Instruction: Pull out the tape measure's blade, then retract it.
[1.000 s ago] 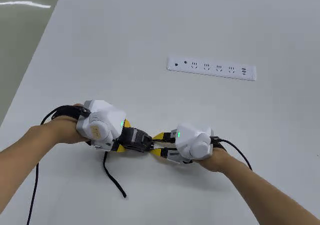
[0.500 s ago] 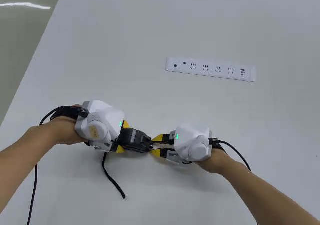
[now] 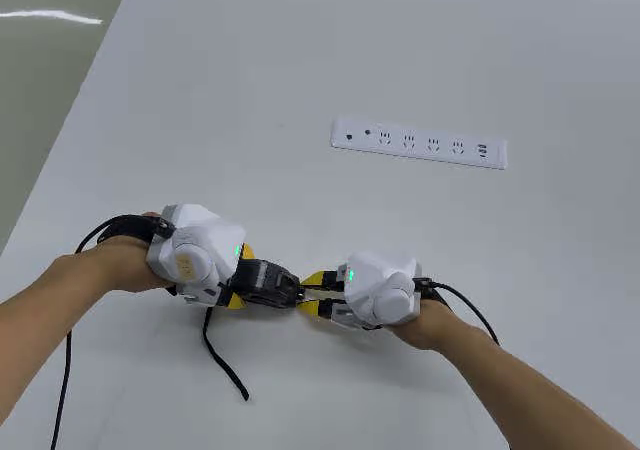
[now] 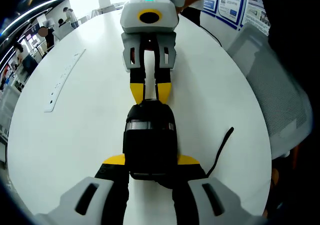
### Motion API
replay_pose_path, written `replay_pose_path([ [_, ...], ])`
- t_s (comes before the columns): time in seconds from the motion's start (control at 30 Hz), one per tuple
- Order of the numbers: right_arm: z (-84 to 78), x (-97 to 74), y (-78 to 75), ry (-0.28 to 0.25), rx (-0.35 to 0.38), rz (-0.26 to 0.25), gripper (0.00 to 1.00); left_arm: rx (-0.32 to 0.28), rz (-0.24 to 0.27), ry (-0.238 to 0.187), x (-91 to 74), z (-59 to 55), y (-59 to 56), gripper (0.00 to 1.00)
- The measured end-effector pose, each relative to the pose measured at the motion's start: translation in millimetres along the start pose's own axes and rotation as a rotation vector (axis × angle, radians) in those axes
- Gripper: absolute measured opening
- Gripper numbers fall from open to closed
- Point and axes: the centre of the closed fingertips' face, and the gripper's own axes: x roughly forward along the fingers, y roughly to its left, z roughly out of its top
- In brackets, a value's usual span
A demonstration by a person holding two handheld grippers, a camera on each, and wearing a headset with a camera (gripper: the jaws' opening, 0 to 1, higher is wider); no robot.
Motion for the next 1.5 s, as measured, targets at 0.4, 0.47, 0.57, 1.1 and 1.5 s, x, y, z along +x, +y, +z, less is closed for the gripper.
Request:
replay_pose_path([
  [0.4,3.5,-1.1,1.2,0.001,0.007,0.005,0.1,-0.003,-0.001,0.002,-2.2,-1.9,-0.7,0.29],
  [0.47,4.0,-1.4,1.2,0.001,0.007,0.005,0.1,-0.004,-0.001,0.002,-2.3,-2.4,-0.6,0.29],
  [0.57,4.4,-1.6,1.4,0.001,0.006,0.006,0.1,-0.001,-0.001,0.005,-2.6,-2.9,-0.5,0.29],
  [1.1,5.7,-3.2,0.8,0.0,0.004,0.009,0.1,-0.001,0.002,0.012,-2.8,-4.4,-0.3,0.29],
  [1.5,2.9,-8.3,1.3,0.006,0.008,0.011,0.1,-0.002,-0.001,0.015,-1.8,-4.9,-0.7,0.29],
])
